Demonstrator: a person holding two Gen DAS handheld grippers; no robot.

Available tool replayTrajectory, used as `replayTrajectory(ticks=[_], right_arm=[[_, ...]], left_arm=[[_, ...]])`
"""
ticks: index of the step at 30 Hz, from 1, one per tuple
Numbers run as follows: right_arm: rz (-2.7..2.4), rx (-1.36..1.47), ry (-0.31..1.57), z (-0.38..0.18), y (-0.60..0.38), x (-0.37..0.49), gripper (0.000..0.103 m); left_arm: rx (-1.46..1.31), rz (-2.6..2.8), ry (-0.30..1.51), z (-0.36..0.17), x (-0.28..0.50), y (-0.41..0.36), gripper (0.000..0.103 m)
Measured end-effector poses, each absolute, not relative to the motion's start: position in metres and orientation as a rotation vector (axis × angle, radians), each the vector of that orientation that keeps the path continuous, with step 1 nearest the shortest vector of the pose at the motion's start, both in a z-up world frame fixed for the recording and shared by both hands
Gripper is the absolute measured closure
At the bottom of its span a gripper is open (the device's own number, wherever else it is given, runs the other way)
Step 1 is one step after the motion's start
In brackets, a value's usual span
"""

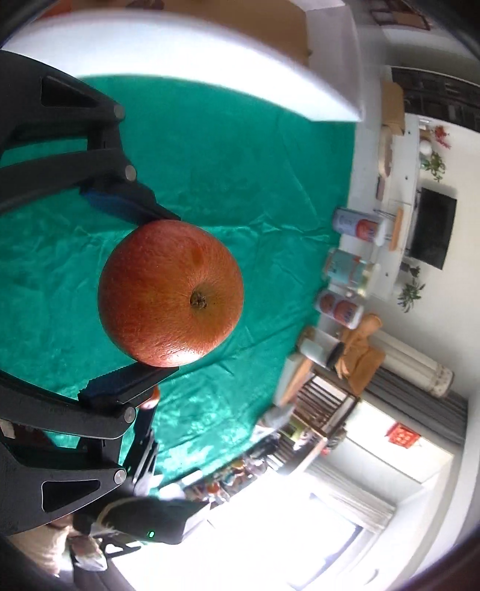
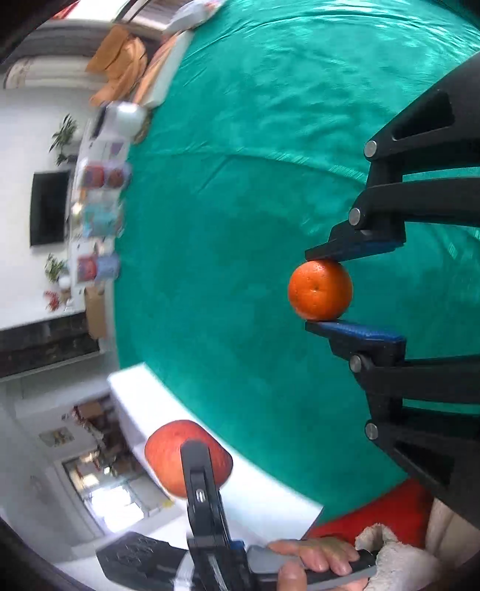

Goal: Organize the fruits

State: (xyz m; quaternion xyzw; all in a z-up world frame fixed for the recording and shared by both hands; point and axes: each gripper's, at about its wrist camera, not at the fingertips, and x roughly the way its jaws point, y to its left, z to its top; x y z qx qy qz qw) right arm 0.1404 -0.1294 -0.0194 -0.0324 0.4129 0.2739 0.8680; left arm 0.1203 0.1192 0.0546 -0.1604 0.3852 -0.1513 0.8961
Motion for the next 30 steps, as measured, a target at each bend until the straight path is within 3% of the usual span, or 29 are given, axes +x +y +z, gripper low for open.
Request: replayTrajectory(ticks=[3, 6, 13, 20, 22, 24, 25, 28, 30], right_arm=[[0.716, -0.052, 0.83, 0.028, -0.081, 0.147, 0.072], [0.879, -0.073, 0.825, 0.063, -0.014, 0.15, 0.072], [1.095, -0.216, 1.014, 0.069, 0.165, 0.166, 0.072], [0.98, -0.419, 1.168, 0.017, 0.259, 0.19, 0.071], [0.942, -0.44, 1.168, 0.01, 0.27, 0.196, 0.063], [0.94, -0.39, 1.176, 0.011, 0.271, 0.202, 0.036], [0.951, -0.336, 1.172, 0.019, 0.264, 0.204, 0.033], [0.941, -0.336, 1.147, 0.032, 0.256, 0.2, 0.032], [0.916, -0.346, 1.114, 0.049, 0.251, 0.19, 0.017]], left_arm=[[-0.3, -0.227, 0.745, 0.1, 0.087, 0.174, 0.032], [-0.266, -0.065, 0.775, 0.107, 0.066, 0.236, 0.032], [-0.344, 0.243, 1.043, 0.031, 0.085, 0.373, 0.032], [-0.393, 0.339, 1.213, -0.032, 0.106, 0.413, 0.031], [-0.395, 0.347, 1.188, -0.03, 0.105, 0.42, 0.028], [-0.386, 0.355, 1.149, -0.02, 0.1, 0.42, 0.014], [-0.373, 0.365, 1.128, -0.014, 0.097, 0.419, 0.008], [-0.293, 0.41, 1.068, 0.008, 0.081, 0.406, 0.008], [-0.21, 0.461, 1.012, 0.029, 0.071, 0.392, 0.007]])
